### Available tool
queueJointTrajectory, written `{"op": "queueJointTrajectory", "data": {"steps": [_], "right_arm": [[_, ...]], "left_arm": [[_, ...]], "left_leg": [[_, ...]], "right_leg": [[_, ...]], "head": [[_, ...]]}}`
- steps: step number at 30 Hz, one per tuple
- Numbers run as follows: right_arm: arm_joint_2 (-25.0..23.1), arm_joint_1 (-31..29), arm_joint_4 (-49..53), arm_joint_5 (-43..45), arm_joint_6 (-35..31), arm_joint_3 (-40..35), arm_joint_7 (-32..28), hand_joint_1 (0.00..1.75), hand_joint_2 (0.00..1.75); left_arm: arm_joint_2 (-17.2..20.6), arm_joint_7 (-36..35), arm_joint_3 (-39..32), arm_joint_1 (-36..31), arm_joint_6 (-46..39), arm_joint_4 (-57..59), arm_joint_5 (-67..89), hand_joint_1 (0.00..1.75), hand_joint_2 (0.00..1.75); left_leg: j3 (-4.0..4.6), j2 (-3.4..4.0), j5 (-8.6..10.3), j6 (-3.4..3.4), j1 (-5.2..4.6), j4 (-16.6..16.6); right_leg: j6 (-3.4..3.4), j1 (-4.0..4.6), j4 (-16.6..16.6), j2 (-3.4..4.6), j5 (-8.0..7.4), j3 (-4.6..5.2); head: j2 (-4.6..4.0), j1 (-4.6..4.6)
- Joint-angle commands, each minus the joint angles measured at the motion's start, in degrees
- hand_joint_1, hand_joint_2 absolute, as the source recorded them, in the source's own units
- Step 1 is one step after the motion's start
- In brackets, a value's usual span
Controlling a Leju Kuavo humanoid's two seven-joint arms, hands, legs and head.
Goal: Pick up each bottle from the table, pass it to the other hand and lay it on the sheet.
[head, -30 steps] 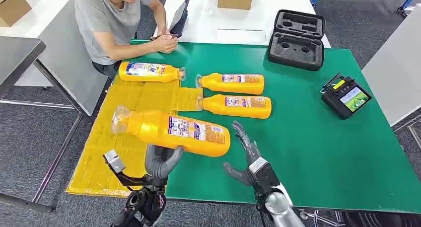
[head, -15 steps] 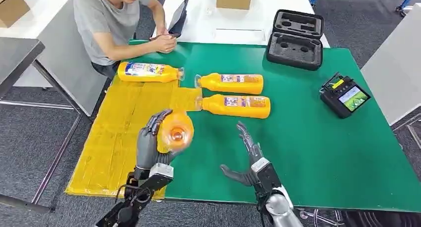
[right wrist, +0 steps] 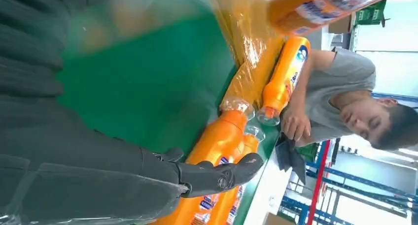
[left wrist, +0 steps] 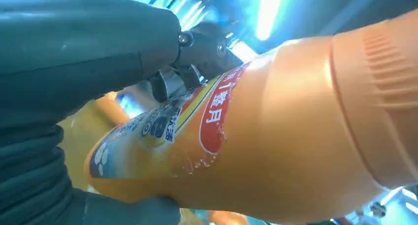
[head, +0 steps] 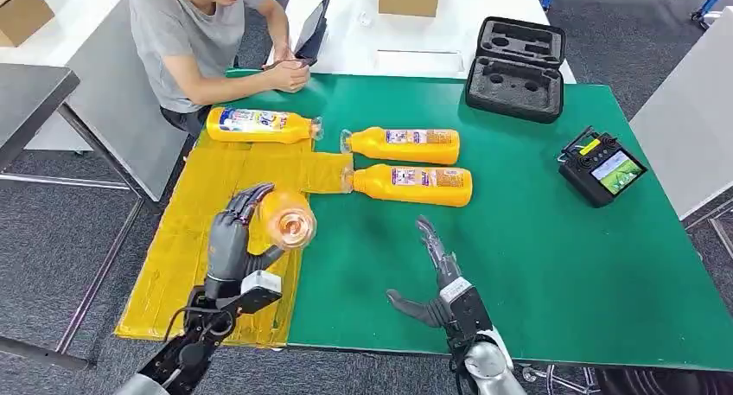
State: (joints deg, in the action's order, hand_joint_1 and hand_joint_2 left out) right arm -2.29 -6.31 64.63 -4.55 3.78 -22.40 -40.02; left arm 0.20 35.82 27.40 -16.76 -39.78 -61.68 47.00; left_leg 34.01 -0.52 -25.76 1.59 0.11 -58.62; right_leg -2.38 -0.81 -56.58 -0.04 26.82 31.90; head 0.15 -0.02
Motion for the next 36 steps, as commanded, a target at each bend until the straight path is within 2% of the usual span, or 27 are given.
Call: {"op": "queueJointTrajectory", "data": {"steps": [1, 7, 10, 14, 21, 23, 24, 25, 26, 27, 34, 36], "right_arm": [[-0.27, -0.65, -2.13, 0.06, 0.11, 0.98, 0.02, 0.00, 1.75], [-0.27, -0.65, -2.13, 0.06, 0.11, 0.98, 0.02, 0.00, 1.75], [-0.55, -0.62, -2.40, -0.16, 0.47, 0.95, 0.02, 0.00, 1.75], [-0.34, -0.31, -2.16, -0.05, 0.66, 0.94, 0.02, 0.00, 1.75], [-0.31, -0.21, -2.18, -0.04, 0.48, 1.07, 0.02, 0.00, 1.75], [-0.38, -0.35, -2.48, 0.00, 0.47, 1.12, 0.02, 0.00, 1.75], [-0.44, -0.42, -2.59, -0.01, 0.48, 1.15, 0.02, 0.00, 1.75], [-0.59, -0.57, -2.82, -0.09, 0.46, 1.15, 0.02, 0.00, 1.75], [-0.60, -0.62, -2.98, -0.15, 0.49, 1.15, 0.02, 0.00, 1.75], [-0.63, -0.71, -3.23, -0.11, 0.52, 1.20, 0.02, 0.00, 1.75], [-0.63, -0.71, -3.23, -0.11, 0.52, 1.20, 0.02, 0.00, 1.75], [-0.53, -0.73, -3.40, -0.12, 0.48, 1.19, 0.02, 0.00, 1.75]], "left_arm": [[1.18, 1.02, -6.38, 0.09, -0.22, -2.77, 6.81, 1.75, 1.75], [1.18, 1.02, -6.38, 0.09, -0.22, -2.77, 6.81, 1.75, 1.75], [-0.28, -3.66, -11.17, 0.82, -0.22, -5.20, 18.43, 1.75, 1.75], [0.94, -11.29, -14.49, 2.52, -0.22, -6.66, 28.06, 1.75, 1.75], [1.19, -19.60, -15.14, 3.21, 0.74, -3.62, 35.63, 1.75, 1.75], [1.62, -25.95, -15.61, 2.68, 0.81, -2.34, 43.00, 1.75, 1.75], [3.74, -29.30, -13.29, 2.01, 0.94, -1.86, 43.00, 1.75, 1.75], [7.27, -36.18, -8.41, 0.87, 1.92, -1.62, 43.00, 1.75, 1.75], [9.37, -42.08, -3.44, -0.06, 2.66, -1.44, 43.00, 1.75, 1.75], [10.22, -44.84, -1.92, -0.41, 3.27, -1.44, 43.00, 1.75, 1.75], [10.22, -44.84, -1.92, -0.41, 3.27, -1.44, 43.00, 1.75, 1.75], [10.78, -47.66, -0.01, -0.70, 4.66, -1.74, 43.00, 1.75, 1.75]], "left_leg": [[-0.05, 0.10, -0.02, -0.06, 0.05, 0.01], [-0.12, 0.10, -0.02, -0.08, 0.04, 0.04], [-0.10, 0.14, -0.03, -0.08, 0.06, 0.02], [-0.18, 0.16, -0.05, -0.12, 0.09, 0.04], [-0.11, 0.08, -0.01, -0.05, 0.01, 0.06], [-0.12, 0.13, -0.02, -0.06, 0.04, 0.05], [-0.20, 0.18, -0.03, -0.08, 0.06, 0.09], [-0.13, 0.16, -0.01, -0.08, 0.04, 0.06], [-0.06, 0.08, 0.00, -0.06, 0.03, 0.04], [-0.21, 0.16, -0.01, -0.14, 0.10, 0.09], [-0.09, -0.05, 0.00, -0.07, 0.03, 0.03], [-0.10, 0.05, -0.02, -0.07, 0.10, 0.02]], "right_leg": [[0.07, 0.05, 0.03, 0.07, -0.01, -0.04], [0.09, 0.05, 0.05, 0.06, -0.01, -0.11], [0.10, 0.07, 0.04, 0.10, -0.01, -0.09], [0.14, 0.10, 0.09, 0.10, -0.01, -0.17], [0.07, 0.02, 0.05, 0.05, 0.00, -0.08], [0.07, 0.04, 0.06, 0.10, -0.01, -0.09], [0.11, 0.07, 0.11, 0.13, -0.03, -0.16], [0.10, 0.05, 0.06, 0.12, -0.02, -0.09], [0.07, 0.04, 0.02, 0.05, -0.01, -0.04], [0.17, 0.11, 0.09, 0.09, -0.03, -0.17], [0.08, 0.05, 0.03, -0.08, 0.03, -0.07], [0.09, 0.09, 0.06, 0.01, 0.00, -0.10]], "head": [[0.00, -0.02], [0.00, 0.00], [0.00, -0.02], [0.02, -0.02], [0.00, -0.02], [0.00, -0.02], [0.02, -0.02], [0.00, -0.02], [0.00, 0.00], [0.00, 0.00], [0.00, -0.04], [0.02, 0.00]]}}
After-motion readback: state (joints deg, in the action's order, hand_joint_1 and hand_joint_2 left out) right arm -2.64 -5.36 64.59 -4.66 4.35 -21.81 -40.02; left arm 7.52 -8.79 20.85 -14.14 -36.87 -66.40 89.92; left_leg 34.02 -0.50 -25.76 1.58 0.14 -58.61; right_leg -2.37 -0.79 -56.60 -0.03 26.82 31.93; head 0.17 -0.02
